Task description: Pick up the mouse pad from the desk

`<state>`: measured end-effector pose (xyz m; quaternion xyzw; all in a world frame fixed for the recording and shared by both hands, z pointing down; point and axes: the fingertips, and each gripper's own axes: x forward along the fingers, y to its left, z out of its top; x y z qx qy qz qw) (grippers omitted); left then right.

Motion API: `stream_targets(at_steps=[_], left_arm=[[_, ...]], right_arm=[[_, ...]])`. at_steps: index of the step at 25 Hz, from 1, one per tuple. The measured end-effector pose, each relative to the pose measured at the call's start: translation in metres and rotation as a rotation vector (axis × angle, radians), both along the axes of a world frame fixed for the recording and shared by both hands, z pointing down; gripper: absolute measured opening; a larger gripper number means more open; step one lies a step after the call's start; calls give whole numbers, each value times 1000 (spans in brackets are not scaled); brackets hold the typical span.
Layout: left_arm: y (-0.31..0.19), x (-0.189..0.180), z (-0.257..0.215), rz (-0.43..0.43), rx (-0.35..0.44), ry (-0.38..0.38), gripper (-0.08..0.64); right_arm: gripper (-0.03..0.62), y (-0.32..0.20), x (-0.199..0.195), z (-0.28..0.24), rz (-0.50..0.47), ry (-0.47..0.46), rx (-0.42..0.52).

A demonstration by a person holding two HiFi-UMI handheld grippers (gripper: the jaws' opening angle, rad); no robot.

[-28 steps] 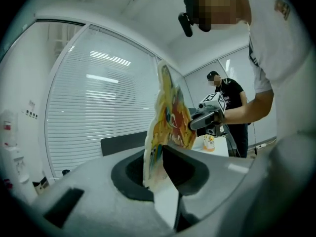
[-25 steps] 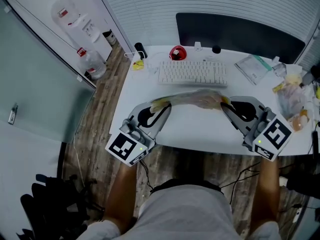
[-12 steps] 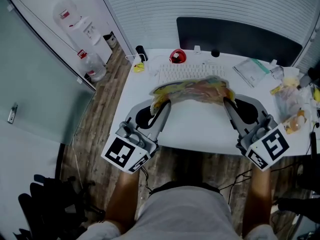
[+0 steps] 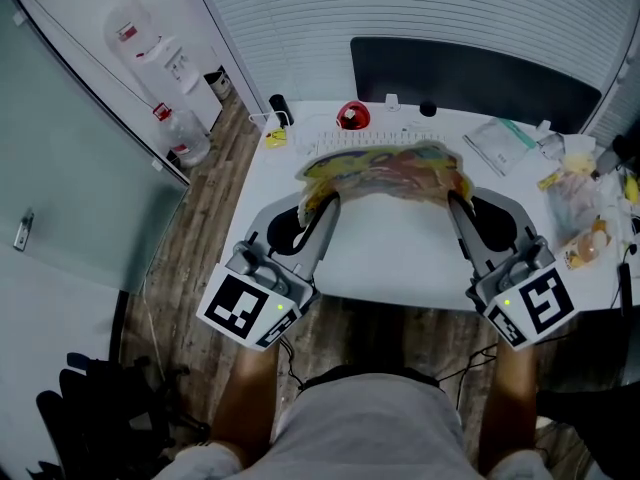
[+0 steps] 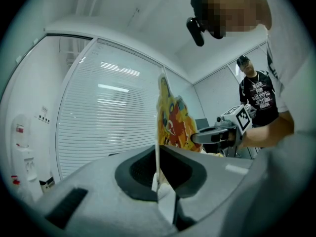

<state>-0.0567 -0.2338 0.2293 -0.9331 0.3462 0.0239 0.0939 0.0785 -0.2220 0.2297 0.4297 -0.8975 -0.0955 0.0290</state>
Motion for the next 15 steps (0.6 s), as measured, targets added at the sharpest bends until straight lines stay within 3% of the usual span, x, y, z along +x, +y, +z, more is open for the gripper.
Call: stream_targets(at_steps=[15], left_arm=[[-7,7,3,18,-13,1,23]], right_arm=[[18,-4,7,2,49,-5,6]])
